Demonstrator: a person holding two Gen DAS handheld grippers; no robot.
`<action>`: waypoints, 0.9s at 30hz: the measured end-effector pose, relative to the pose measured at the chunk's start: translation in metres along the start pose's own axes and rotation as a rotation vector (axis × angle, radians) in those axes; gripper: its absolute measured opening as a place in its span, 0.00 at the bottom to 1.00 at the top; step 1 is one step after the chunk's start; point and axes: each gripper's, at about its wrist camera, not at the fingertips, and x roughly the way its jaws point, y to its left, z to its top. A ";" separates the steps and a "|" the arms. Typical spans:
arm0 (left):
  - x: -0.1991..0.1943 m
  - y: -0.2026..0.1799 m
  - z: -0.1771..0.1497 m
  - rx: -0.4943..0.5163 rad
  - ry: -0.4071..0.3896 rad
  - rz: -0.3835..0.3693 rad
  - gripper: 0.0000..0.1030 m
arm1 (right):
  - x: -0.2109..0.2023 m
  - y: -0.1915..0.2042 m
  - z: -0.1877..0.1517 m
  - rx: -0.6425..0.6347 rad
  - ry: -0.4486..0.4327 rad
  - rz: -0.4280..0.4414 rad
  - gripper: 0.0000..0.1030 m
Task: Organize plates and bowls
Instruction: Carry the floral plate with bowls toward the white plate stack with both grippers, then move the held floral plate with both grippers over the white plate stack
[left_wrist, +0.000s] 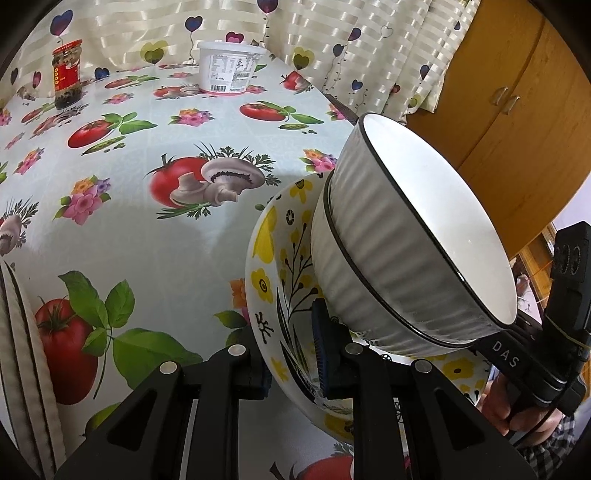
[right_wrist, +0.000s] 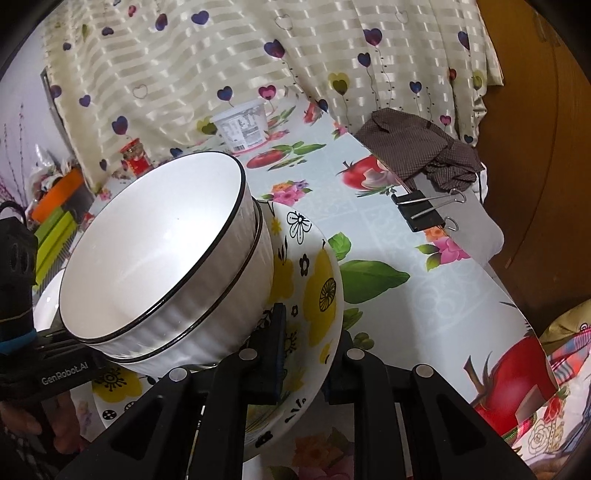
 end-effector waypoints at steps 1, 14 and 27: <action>-0.001 0.000 0.000 -0.001 -0.001 0.000 0.17 | -0.001 0.001 0.000 -0.001 -0.004 0.002 0.15; -0.041 0.004 0.009 -0.026 -0.071 0.021 0.17 | -0.022 0.026 0.015 -0.036 -0.041 0.032 0.15; -0.088 0.031 0.012 -0.093 -0.134 0.083 0.17 | -0.029 0.078 0.036 -0.118 -0.042 0.109 0.15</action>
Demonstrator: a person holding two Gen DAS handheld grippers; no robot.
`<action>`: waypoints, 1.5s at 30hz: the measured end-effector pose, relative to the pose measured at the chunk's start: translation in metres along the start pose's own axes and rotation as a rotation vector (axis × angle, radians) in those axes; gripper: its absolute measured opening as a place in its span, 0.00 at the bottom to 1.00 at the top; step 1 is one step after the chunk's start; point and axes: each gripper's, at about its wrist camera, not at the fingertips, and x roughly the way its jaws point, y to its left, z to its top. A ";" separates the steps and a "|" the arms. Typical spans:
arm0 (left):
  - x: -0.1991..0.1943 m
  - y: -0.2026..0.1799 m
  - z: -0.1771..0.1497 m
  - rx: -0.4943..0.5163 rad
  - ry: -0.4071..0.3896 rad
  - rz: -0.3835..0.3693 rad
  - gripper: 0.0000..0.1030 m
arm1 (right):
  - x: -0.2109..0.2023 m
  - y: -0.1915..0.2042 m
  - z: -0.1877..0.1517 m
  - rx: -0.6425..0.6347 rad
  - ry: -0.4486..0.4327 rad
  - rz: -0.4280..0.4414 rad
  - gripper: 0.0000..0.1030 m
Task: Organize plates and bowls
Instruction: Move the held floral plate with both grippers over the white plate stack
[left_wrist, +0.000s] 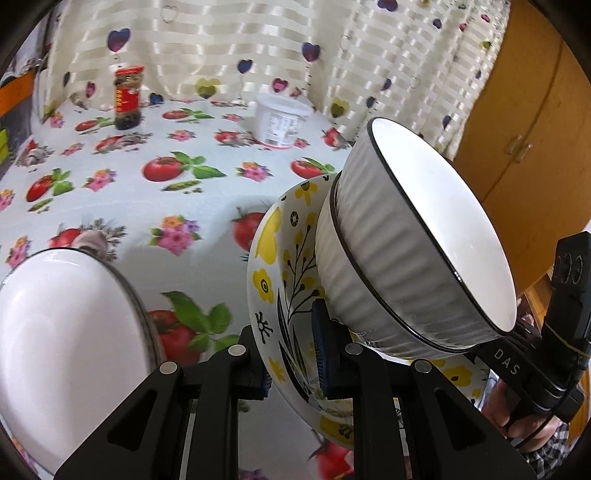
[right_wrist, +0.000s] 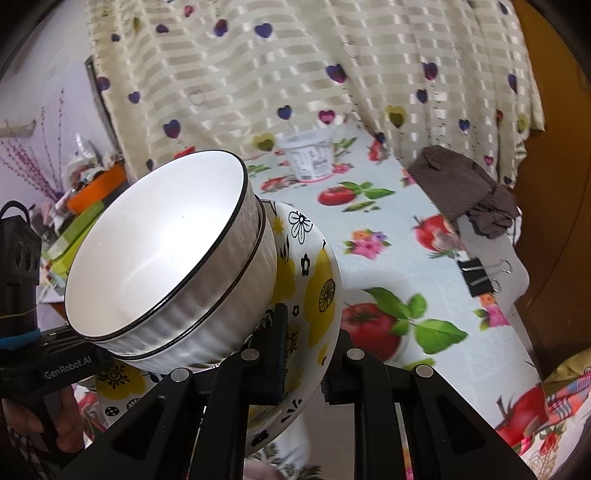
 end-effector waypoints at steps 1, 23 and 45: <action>-0.005 0.003 0.001 -0.007 -0.008 0.009 0.17 | 0.001 0.004 0.001 -0.006 0.003 0.007 0.15; -0.062 0.084 0.000 -0.096 -0.072 0.163 0.17 | 0.039 0.100 0.019 -0.100 0.055 0.149 0.15; -0.089 0.162 -0.032 -0.221 -0.070 0.248 0.17 | 0.082 0.182 0.001 -0.197 0.141 0.226 0.15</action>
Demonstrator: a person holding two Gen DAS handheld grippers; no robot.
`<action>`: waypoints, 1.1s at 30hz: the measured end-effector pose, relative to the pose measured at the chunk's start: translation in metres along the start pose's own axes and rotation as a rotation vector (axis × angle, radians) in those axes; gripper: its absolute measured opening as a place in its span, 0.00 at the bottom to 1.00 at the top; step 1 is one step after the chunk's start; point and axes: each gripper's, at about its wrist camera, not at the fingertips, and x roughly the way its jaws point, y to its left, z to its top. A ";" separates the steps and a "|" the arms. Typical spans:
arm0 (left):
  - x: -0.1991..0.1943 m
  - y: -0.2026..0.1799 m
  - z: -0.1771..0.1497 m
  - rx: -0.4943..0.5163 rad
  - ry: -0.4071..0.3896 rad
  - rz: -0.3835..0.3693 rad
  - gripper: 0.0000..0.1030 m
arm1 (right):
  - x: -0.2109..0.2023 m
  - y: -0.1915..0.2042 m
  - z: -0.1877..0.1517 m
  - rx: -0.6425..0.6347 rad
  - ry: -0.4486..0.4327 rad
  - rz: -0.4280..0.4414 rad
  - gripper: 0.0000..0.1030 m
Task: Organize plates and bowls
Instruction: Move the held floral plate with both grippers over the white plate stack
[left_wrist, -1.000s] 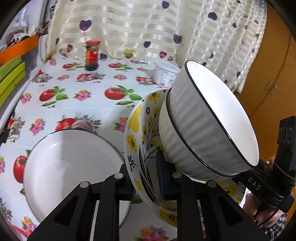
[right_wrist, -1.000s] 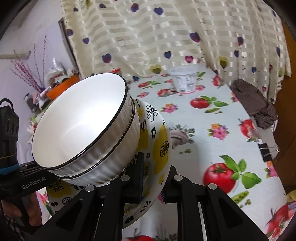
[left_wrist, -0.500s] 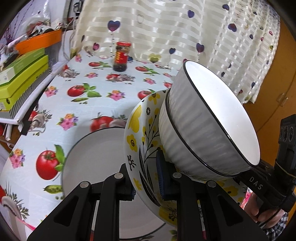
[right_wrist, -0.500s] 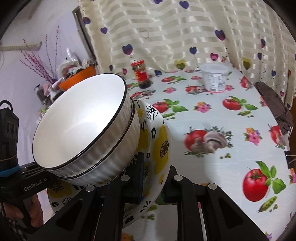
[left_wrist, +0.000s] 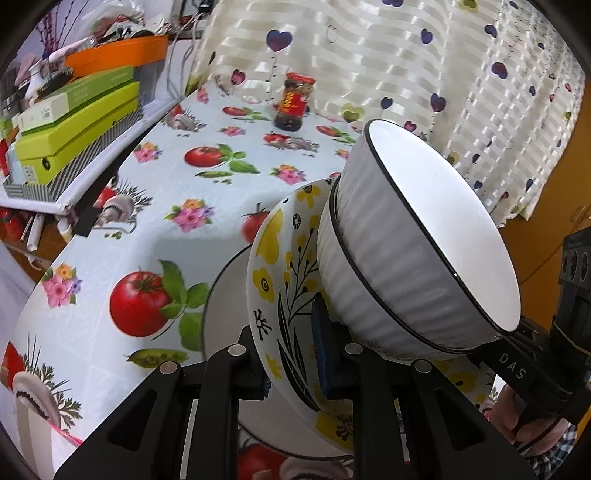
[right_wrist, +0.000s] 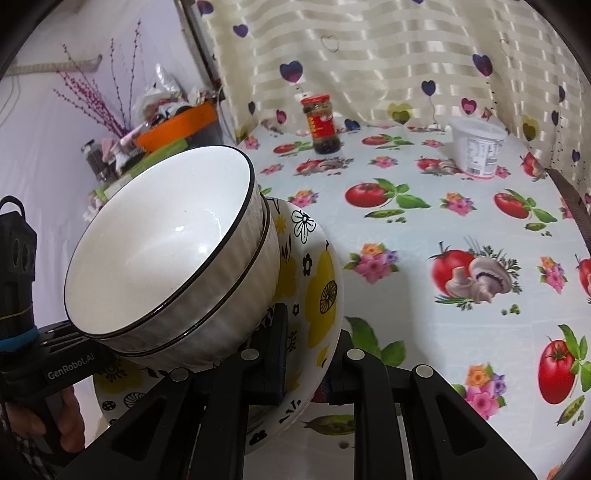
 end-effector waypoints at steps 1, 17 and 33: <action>0.001 0.003 -0.001 -0.003 0.003 0.001 0.17 | 0.002 0.001 0.000 -0.004 0.003 0.000 0.15; 0.017 0.025 -0.006 -0.020 0.028 -0.028 0.17 | 0.025 0.014 -0.008 -0.041 0.024 -0.044 0.15; 0.018 0.028 -0.005 -0.011 0.031 -0.057 0.18 | 0.024 0.008 -0.005 0.002 0.057 -0.003 0.15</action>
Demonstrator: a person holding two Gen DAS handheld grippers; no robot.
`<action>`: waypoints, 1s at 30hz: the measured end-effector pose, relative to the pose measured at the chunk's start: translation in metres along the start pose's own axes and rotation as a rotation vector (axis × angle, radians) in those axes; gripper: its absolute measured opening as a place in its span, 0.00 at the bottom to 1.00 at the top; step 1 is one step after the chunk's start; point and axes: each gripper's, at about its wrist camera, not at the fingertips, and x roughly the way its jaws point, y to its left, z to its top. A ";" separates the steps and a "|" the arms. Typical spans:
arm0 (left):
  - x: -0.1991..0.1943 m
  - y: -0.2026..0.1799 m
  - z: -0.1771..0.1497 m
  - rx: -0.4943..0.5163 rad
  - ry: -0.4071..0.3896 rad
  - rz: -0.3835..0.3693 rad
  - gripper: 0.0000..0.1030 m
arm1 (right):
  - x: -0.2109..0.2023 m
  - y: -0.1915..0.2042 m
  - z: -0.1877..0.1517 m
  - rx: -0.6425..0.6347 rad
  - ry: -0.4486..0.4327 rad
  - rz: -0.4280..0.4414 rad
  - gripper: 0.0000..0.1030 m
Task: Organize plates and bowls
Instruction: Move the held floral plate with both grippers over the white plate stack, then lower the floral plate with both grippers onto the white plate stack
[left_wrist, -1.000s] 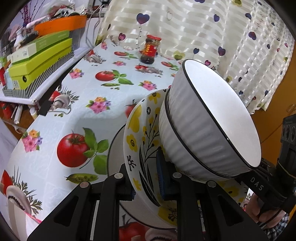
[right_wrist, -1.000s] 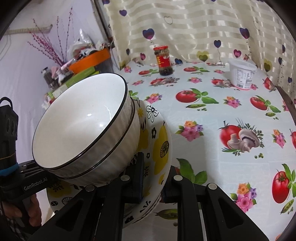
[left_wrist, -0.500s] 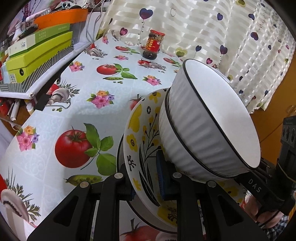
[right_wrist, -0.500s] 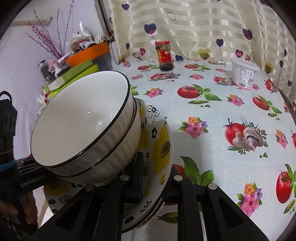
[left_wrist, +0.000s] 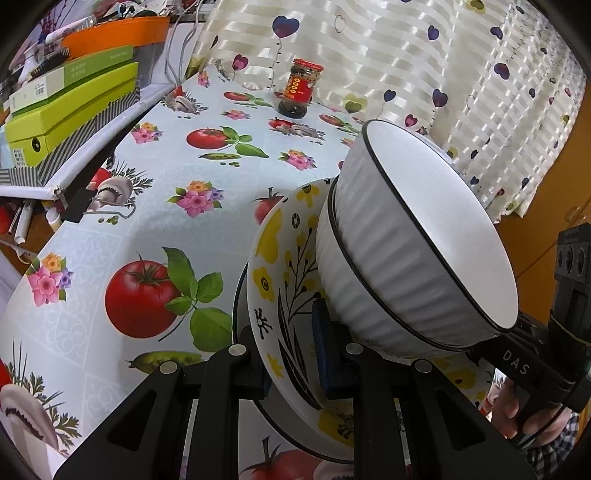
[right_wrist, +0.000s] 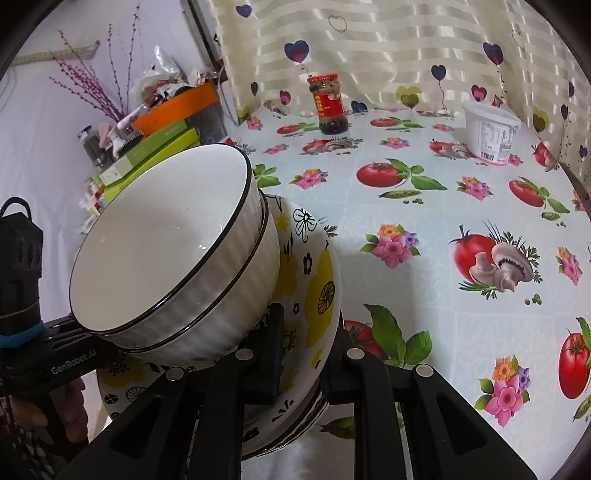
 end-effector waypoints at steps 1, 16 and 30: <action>0.000 0.000 0.000 0.001 -0.001 0.001 0.18 | 0.000 0.000 0.000 0.002 0.003 0.000 0.15; 0.005 0.003 0.000 -0.027 0.014 -0.031 0.18 | -0.005 -0.005 0.006 0.031 0.036 0.021 0.16; 0.005 0.005 0.001 -0.020 0.008 -0.033 0.18 | -0.001 -0.013 0.018 0.076 0.159 0.075 0.17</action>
